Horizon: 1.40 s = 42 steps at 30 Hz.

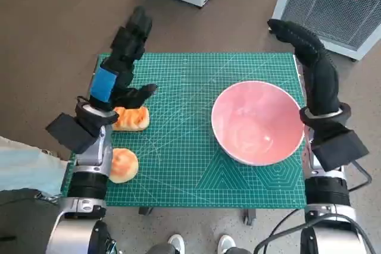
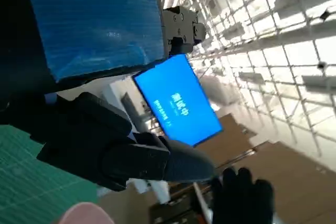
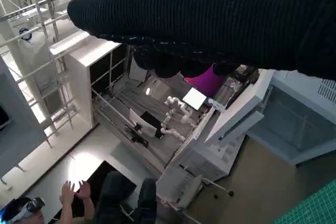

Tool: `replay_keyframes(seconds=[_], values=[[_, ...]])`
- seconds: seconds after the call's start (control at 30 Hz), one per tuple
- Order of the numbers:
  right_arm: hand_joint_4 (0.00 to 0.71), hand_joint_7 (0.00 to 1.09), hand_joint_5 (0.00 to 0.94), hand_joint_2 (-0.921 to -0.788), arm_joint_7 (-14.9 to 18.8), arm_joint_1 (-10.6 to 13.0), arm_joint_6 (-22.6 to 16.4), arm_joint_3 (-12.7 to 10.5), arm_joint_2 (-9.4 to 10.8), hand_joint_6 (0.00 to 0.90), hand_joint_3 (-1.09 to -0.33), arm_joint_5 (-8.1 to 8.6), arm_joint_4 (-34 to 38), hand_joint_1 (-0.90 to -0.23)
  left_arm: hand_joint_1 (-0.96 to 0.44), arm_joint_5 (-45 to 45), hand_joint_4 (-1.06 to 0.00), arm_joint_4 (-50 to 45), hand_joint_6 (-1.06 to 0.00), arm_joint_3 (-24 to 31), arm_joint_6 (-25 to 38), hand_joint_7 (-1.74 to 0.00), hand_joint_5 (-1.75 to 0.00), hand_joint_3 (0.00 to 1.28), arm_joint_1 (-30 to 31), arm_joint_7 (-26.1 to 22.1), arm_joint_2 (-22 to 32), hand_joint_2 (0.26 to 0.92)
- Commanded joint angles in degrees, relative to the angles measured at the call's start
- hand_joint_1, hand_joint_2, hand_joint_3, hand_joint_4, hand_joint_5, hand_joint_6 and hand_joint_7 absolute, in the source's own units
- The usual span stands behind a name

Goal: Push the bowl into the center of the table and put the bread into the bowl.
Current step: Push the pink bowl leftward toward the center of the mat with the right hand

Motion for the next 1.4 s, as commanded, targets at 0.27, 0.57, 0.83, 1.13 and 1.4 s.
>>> replay_keyframes(seconds=[0.27, 0.57, 0.83, 1.13, 1.4], values=[[0.175, 0.09, 0.001, -0.921, 0.6, 0.5, 0.1, 0.0, -0.1, 0.246, -0.772, 0.95, 0.6, -0.749, -0.72, -0.3, -0.21, 1.1, -0.15, 0.8, -1.3, -0.16, -0.07, 0.37, -0.5, 0.4, -0.4, 0.921], [0.176, 0.09, 0.002, -0.921, 0.9, 0.9, -0.1, -0.1, -0.3, 0.246, -0.771, 1.68, 0.6, -0.737, -0.72, -0.7, -0.22, 1.3, -0.14, 0.8, -1.4, -0.18, -0.06, 0.40, -0.5, -0.2, -0.4, 0.921], [0.178, 0.09, 0.002, -0.921, 0.6, 1.3, -3.2, -2.9, -3.6, 0.249, -0.765, 2.66, 8.0, -0.738, -0.73, -2.5, -0.21, 1.4, -0.14, 1.3, -0.5, -0.20, -0.04, 0.41, -0.2, -1.9, -0.3, 0.921], [0.170, 0.08, 0.000, -0.921, -8.6, 1.7, -4.8, -6.3, -5.5, 0.243, -0.804, -0.41, 17.8, -0.720, -0.73, -3.6, -0.22, 1.0, -0.14, 1.9, -0.1, -0.22, -0.03, 0.50, 0.3, -3.4, -0.3, 0.921], [0.170, 0.09, 0.001, -0.921, -13.8, 2.4, -2.4, -7.3, -5.5, 0.240, -0.851, -1.35, 24.4, -0.717, -0.70, -4.6, -0.22, 2.2, -0.13, 2.4, -0.6, -0.23, -0.03, 0.56, -0.2, -4.9, -0.2, 0.921]])
